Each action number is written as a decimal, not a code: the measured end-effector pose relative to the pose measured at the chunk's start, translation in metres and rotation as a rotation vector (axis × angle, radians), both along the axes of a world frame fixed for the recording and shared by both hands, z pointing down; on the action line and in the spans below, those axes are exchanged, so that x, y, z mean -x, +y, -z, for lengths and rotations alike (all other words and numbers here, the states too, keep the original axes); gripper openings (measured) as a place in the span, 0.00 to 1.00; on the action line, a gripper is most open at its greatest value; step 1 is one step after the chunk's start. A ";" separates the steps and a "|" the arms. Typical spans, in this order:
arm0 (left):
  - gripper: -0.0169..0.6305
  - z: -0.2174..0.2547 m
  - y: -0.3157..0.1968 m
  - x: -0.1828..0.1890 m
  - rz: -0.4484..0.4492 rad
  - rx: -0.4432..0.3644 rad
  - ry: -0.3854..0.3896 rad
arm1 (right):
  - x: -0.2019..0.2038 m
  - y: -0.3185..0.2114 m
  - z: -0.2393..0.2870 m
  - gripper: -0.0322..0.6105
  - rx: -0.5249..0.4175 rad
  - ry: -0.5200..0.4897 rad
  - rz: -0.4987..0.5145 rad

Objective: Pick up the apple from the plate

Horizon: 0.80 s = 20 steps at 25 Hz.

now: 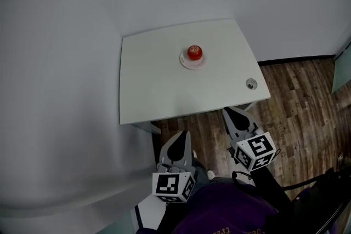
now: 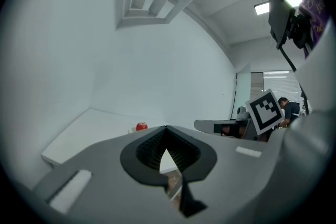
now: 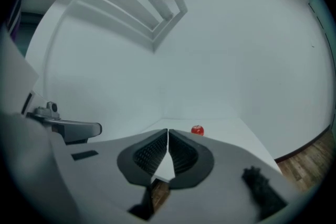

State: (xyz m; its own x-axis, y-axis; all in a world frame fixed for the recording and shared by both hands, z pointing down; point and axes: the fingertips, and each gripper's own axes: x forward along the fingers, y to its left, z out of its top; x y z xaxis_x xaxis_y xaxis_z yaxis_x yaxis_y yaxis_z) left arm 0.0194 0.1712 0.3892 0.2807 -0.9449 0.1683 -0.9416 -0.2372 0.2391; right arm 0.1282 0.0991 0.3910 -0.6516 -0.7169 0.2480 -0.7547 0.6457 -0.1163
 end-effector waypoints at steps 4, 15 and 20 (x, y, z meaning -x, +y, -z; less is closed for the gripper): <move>0.04 0.002 -0.029 0.018 -0.005 0.002 -0.007 | 0.017 -0.031 0.004 0.07 -0.012 -0.001 -0.007; 0.04 -0.006 -0.096 0.069 -0.030 0.008 0.004 | 0.066 -0.095 -0.004 0.07 0.001 0.013 -0.022; 0.04 -0.010 -0.115 0.086 -0.037 0.014 0.016 | 0.079 -0.115 -0.009 0.07 0.013 0.014 -0.039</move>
State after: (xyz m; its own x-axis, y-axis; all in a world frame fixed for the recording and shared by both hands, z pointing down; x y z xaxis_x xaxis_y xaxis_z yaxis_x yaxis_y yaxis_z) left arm -0.0667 0.0564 0.3994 0.3180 -0.9314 0.1770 -0.9284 -0.2680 0.2574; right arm 0.0490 -0.0157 0.4003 -0.6197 -0.7383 0.2662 -0.7809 0.6142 -0.1142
